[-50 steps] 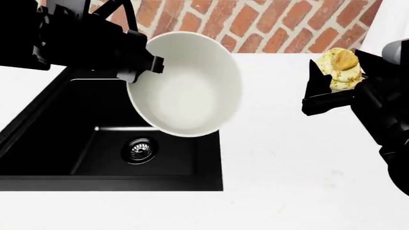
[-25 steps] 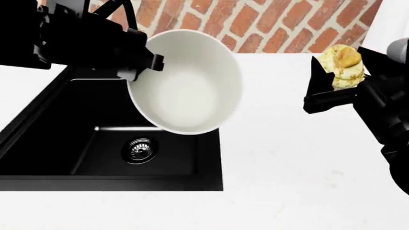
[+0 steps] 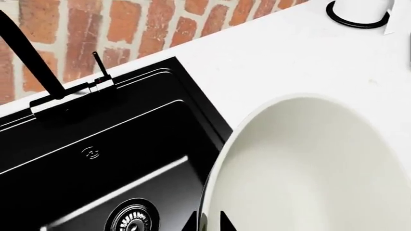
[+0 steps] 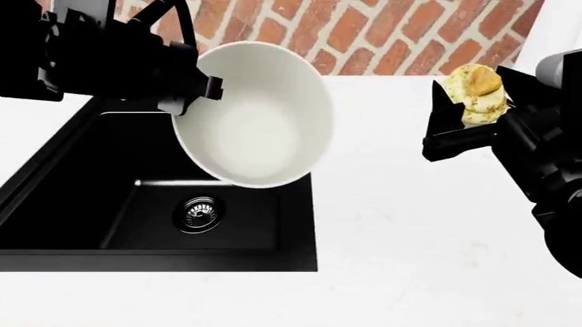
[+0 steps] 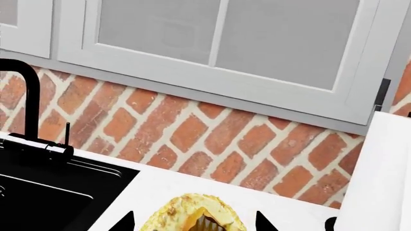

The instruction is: Move the fresh-baked cupcake off the tray onto the counter, and place the bowl used for mixing into the sink.

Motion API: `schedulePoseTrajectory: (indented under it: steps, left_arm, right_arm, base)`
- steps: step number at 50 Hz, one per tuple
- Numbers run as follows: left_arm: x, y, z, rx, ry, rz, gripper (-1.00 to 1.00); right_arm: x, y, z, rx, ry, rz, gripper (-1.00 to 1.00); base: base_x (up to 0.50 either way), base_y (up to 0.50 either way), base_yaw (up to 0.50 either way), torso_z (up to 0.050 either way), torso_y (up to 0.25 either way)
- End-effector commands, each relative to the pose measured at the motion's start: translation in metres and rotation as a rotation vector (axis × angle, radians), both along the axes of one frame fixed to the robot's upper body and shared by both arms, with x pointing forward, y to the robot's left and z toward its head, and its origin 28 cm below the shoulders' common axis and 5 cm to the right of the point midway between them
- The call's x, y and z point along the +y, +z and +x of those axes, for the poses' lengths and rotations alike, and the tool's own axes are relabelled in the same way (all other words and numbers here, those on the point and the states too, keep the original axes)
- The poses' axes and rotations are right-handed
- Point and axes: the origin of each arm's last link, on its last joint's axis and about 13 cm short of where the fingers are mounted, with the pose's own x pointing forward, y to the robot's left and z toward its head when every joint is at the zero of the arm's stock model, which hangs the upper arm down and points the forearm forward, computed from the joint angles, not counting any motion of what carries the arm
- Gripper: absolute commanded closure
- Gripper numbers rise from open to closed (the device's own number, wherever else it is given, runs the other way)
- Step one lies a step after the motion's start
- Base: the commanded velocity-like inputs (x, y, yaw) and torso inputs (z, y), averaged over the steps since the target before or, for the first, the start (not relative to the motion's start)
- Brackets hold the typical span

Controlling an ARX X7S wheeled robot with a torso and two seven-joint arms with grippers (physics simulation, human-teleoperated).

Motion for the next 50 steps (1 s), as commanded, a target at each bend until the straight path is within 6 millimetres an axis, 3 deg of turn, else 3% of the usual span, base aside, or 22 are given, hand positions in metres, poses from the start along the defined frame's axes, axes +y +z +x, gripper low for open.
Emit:
schedulePoseTrajectory:
  steps: [1,50]
  left_arm:
    - [0.005,-0.002,0.002,0.001,0.036,-0.017,1.0]
    - [0.028,-0.059,0.028,0.077,0.225,-0.174,1.0]
  right_arm:
    - [0.0,0.0,0.001,-0.01,0.003,-0.015,1.0]
    - [0.001,-0.002,0.001,-0.016,0.011,-0.004,1.0]
  base:
    - [0.0,0.0,0.0,0.0,0.0]
    - [0.0,0.0,0.0,0.0,0.0]
